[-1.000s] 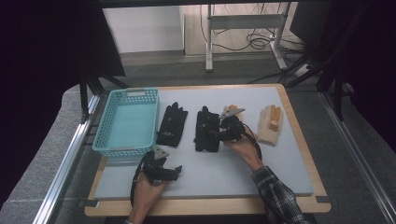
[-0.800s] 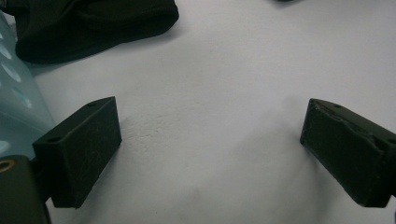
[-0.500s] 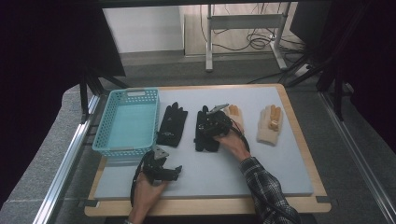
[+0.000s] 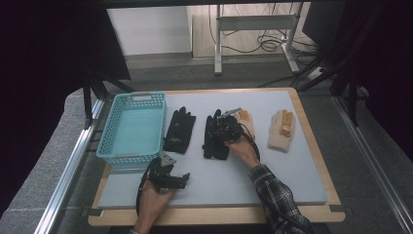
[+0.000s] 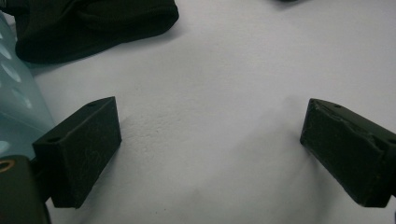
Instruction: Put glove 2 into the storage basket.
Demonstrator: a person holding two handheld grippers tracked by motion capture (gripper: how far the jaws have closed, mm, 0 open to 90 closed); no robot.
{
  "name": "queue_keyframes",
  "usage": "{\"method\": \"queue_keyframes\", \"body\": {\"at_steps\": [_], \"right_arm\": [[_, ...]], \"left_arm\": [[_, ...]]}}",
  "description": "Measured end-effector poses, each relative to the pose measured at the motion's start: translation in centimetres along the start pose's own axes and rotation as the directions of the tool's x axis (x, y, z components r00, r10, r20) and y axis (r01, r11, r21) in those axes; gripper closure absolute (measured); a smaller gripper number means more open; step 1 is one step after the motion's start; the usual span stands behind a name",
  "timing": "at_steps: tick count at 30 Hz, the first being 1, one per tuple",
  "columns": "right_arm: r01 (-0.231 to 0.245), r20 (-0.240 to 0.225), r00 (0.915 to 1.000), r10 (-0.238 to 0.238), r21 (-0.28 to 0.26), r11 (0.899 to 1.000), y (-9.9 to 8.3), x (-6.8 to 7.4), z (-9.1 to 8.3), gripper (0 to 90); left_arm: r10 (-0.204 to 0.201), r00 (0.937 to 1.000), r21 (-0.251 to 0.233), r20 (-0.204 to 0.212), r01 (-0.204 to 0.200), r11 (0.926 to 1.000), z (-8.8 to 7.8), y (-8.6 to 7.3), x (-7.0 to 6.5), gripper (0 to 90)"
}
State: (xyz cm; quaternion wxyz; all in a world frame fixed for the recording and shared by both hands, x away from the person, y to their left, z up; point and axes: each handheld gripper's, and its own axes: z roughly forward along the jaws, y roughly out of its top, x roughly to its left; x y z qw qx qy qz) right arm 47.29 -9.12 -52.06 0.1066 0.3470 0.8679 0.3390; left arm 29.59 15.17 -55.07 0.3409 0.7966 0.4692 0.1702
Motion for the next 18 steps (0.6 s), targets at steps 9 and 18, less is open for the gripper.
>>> {"method": "queue_keyframes", "body": {"at_steps": [9,18], "right_arm": [[0.018,-0.015,0.9997,-0.019,-0.061,0.998,0.4,1.4,-3.2,77.8],[0.056,-0.073,0.9953,-0.063,-0.099,0.994,-0.7,5.1,-8.0,77.4]], "left_arm": [[0.006,1.0000,0.005,0.000,-0.006,1.0000,0.0,0.0,0.0,5.3],[0.004,1.0000,0.004,-0.001,-0.004,1.0000,0.0,0.0,0.0,5.3]]}}
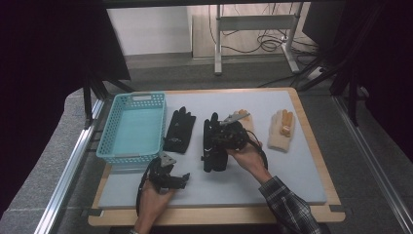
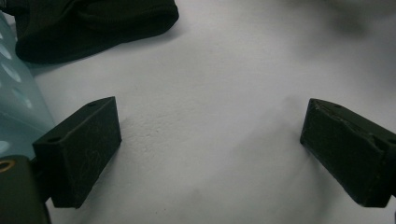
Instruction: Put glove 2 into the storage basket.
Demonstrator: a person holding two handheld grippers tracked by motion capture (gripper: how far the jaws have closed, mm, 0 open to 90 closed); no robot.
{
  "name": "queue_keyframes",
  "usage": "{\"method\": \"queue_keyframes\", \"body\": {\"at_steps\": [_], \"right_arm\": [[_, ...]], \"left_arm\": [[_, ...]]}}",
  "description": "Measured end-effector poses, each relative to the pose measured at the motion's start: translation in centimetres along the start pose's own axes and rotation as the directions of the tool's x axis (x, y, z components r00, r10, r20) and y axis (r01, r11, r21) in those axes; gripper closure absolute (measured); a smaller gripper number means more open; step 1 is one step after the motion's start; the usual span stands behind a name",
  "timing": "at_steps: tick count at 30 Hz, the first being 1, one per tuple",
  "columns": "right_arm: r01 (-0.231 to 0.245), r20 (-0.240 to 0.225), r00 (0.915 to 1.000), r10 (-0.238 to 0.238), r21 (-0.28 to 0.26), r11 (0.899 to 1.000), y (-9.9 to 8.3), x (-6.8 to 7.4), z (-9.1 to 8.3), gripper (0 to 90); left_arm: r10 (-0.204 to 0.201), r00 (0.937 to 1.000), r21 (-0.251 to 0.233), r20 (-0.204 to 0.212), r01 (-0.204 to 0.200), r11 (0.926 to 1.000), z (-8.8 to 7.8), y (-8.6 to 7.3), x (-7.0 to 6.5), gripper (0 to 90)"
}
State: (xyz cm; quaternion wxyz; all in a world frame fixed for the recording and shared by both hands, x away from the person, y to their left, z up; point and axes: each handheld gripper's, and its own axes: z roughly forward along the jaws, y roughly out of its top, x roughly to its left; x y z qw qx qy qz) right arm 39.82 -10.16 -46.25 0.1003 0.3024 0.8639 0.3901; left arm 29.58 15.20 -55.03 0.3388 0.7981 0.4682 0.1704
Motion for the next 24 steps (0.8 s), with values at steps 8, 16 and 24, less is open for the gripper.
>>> {"method": "queue_keyframes", "body": {"at_steps": [8,16,24], "right_arm": [[-0.008,-0.050,0.9987,0.008,-0.001,1.000,-3.1,3.1,-2.6,77.1],[-0.027,-0.045,0.9986,0.029,0.035,0.999,-7.1,4.1,-1.4,75.8],[-0.022,-0.020,0.9995,0.022,-0.003,1.000,-7.1,3.1,-2.1,48.8]], "left_arm": [[-0.001,1.0000,-0.004,0.001,0.001,1.0000,0.0,0.0,0.0,5.3],[-0.004,1.0000,-0.003,0.001,0.004,1.0000,0.0,0.0,0.0,5.3],[-0.005,1.0000,-0.004,0.001,0.005,1.0000,0.0,0.0,0.0,5.3]]}}
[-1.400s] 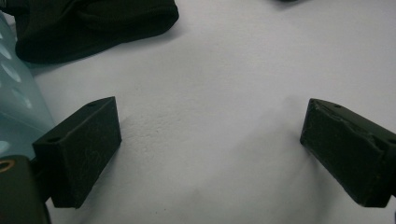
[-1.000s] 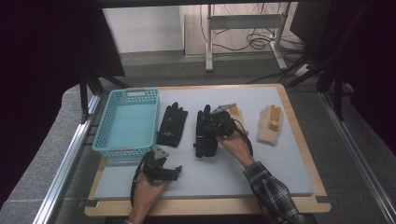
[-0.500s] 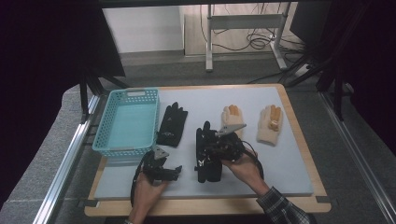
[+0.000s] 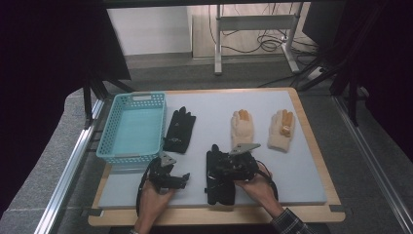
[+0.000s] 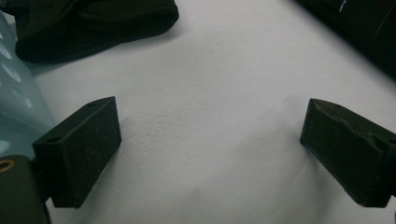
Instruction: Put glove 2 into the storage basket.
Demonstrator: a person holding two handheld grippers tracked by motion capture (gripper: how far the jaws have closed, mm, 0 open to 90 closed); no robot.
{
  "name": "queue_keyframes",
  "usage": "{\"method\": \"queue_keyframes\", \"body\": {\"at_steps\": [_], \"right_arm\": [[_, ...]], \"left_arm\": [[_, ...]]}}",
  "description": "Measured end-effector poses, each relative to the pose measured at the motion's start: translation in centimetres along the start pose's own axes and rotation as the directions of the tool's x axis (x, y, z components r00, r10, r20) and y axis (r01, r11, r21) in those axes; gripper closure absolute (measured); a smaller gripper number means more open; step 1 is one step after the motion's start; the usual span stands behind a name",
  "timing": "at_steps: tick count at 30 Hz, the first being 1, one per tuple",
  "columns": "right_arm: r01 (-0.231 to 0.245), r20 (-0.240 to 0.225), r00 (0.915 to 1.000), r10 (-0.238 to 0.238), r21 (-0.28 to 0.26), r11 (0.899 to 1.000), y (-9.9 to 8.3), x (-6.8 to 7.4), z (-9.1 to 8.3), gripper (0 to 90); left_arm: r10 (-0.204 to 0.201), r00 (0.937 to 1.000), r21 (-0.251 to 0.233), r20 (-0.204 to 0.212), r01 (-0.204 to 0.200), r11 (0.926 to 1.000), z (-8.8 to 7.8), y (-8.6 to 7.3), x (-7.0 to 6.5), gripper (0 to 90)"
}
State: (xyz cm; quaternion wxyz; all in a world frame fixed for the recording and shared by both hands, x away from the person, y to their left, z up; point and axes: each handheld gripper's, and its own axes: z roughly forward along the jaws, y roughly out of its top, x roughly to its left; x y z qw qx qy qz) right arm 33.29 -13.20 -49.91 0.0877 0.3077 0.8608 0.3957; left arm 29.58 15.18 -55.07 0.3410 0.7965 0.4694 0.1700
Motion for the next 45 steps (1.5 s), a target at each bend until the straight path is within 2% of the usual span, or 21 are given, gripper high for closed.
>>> {"method": "queue_keyframes", "body": {"at_steps": [3,8,9,13,15,16,20,25,26,27,31,32,33,36,38,43,44,45], "right_arm": [[0.006,0.003,1.0000,-0.006,-0.011,1.000,0.9,-0.8,-0.1,44.9],[0.016,-0.005,0.9999,-0.016,0.001,1.000,2.2,-1.6,1.2,40.6],[0.020,-0.004,0.9998,-0.020,0.004,1.000,3.3,-1.9,2.3,38.3],[0.023,-0.023,0.9995,-0.023,-0.006,1.000,5.3,-2.4,4.1,37.4],[0.028,-0.032,0.9991,-0.028,-0.007,1.000,6.0,-2.5,4.8,38.0],[0.038,-0.030,0.9988,-0.038,0.001,0.999,7.1,-2.6,5.8,40.8],[0.069,-0.027,0.9972,-0.069,-0.001,0.998,9.1,-2.8,7.9,50.4],[0.081,-0.017,0.9966,-0.081,0.012,0.997,10.9,-3.1,10.5,51.9],[0.081,-0.017,0.9966,-0.081,0.012,0.997,10.9,-3.1,10.5,51.9],[0.086,-0.014,0.9962,-0.086,0.021,0.996,11.6,-3.2,11.8,51.1],[0.095,-0.010,0.9955,-0.095,0.028,0.995,12.5,-3.5,14.0,41.9],[0.095,-0.010,0.9955,-0.095,0.028,0.995,12.5,-3.5,14.0,41.9],[0.088,-0.008,0.9961,-0.088,0.037,0.995,12.8,-3.7,15.0,38.1],[0.076,-0.012,0.9971,-0.075,0.044,0.996,13.1,-3.9,16.4,34.1],[0.084,-0.012,0.9965,-0.083,0.051,0.995,13.4,-4.0,17.2,32.9],[0.140,0.020,0.9896,-0.143,0.114,0.984,13.3,-3.4,18.8,37.4],[0.147,0.007,0.9889,-0.148,0.098,0.984,13.3,-3.5,18.8,41.5],[0.131,-0.009,0.9914,-0.130,0.092,0.987,13.2,-3.7,18.8,44.4]], "left_arm": [[0.004,1.0000,0.003,0.000,-0.004,1.0000,0.0,0.0,0.0,5.3],[0.003,1.0000,0.002,0.000,-0.003,1.0000,0.0,0.0,0.0,5.3],[0.004,1.0000,0.003,0.000,-0.004,1.0000,0.0,0.0,0.0,5.3],[0.006,1.0000,0.005,-0.001,-0.006,1.0000,0.0,0.0,0.0,5.3],[0.005,1.0000,0.005,0.000,-0.005,1.0000,0.0,0.0,0.0,5.3],[0.003,1.0000,0.004,0.001,-0.003,1.0000,0.0,0.0,0.0,5.3],[0.004,1.0000,0.003,0.001,-0.004,1.0000,0.0,0.0,0.0,5.3],[0.003,1.0000,0.004,0.001,-0.003,1.0000,0.0,0.0,0.0,5.3],[0.001,1.0000,0.002,0.002,-0.001,1.0000,0.0,0.0,0.0,5.3],[0.003,1.0000,0.004,0.002,-0.003,1.0000,0.0,0.0,0.0,5.3],[0.002,1.0000,0.002,0.002,-0.002,1.0000,0.0,0.0,0.0,5.3],[0.002,1.0000,0.002,0.002,-0.002,1.0000,0.0,0.0,0.0,5.3],[0.001,1.0000,0.003,0.002,-0.001,1.0000,0.0,0.0,0.0,5.3],[0.002,1.0000,0.002,0.002,-0.002,1.0000,0.0,0.0,0.0,5.3],[0.002,1.0000,0.002,0.002,-0.002,1.0000,0.0,0.0,0.0,5.3],[0.002,1.0000,0.002,0.002,-0.002,1.0000,0.0,0.0,0.0,5.3],[0.003,1.0000,0.002,0.002,-0.003,1.0000,0.0,0.0,0.0,5.3],[0.003,1.0000,0.002,0.001,-0.003,1.0000,0.0,0.0,0.0,5.3]]}}
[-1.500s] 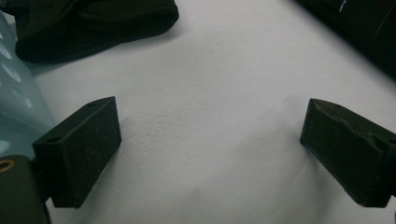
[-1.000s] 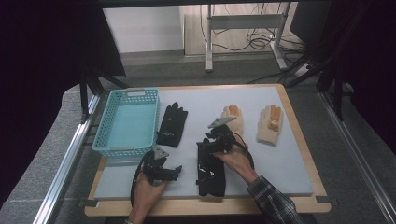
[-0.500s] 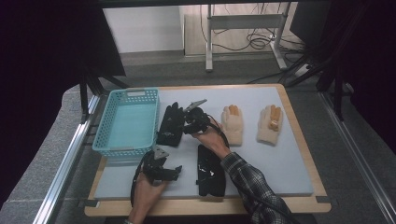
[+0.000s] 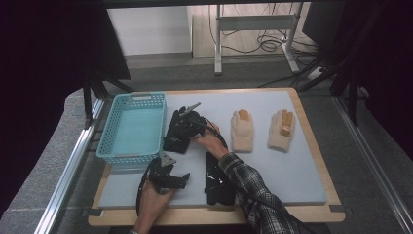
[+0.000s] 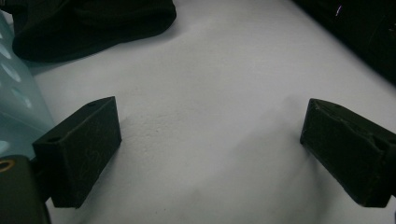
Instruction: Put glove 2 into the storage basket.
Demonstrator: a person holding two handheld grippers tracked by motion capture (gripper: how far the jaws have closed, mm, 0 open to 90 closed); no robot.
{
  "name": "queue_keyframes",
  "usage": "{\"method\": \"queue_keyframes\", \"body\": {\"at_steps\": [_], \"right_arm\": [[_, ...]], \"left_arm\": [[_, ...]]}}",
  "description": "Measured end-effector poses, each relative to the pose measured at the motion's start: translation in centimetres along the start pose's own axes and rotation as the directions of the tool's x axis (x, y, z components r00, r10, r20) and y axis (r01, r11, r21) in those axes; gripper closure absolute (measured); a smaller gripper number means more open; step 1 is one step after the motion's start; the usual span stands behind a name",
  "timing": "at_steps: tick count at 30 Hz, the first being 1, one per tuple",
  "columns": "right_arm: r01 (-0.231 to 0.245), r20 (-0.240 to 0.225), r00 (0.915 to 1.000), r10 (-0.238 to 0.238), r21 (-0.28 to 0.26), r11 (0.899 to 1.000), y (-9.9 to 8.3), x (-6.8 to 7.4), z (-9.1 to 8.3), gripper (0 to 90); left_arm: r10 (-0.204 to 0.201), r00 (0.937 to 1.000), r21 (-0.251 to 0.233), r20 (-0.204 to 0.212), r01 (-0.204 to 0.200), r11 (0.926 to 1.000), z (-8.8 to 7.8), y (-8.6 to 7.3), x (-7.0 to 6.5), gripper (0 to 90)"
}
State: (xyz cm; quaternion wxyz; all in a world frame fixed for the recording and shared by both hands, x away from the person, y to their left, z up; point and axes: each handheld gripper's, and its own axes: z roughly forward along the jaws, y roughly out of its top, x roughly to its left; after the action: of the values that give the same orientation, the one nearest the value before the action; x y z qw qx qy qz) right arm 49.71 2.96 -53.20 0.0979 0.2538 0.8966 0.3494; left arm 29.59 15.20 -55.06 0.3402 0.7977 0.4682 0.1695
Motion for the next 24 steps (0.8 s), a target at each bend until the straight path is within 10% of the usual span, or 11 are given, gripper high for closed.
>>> {"method": "queue_keyframes", "body": {"at_steps": [12,24], "right_arm": [[0.000,0.076,0.9971,-0.004,0.043,0.999,0.3,0.6,-1.0,87.9],[-0.004,0.033,0.9995,0.004,0.000,1.000,1.3,0.9,-3.5,88.5]], "left_arm": [[0.000,1.0000,0.001,0.000,0.000,1.0000,0.0,0.0,0.0,5.3],[0.000,1.0000,0.000,0.000,0.000,1.0000,0.0,0.0,0.0,5.3]]}}
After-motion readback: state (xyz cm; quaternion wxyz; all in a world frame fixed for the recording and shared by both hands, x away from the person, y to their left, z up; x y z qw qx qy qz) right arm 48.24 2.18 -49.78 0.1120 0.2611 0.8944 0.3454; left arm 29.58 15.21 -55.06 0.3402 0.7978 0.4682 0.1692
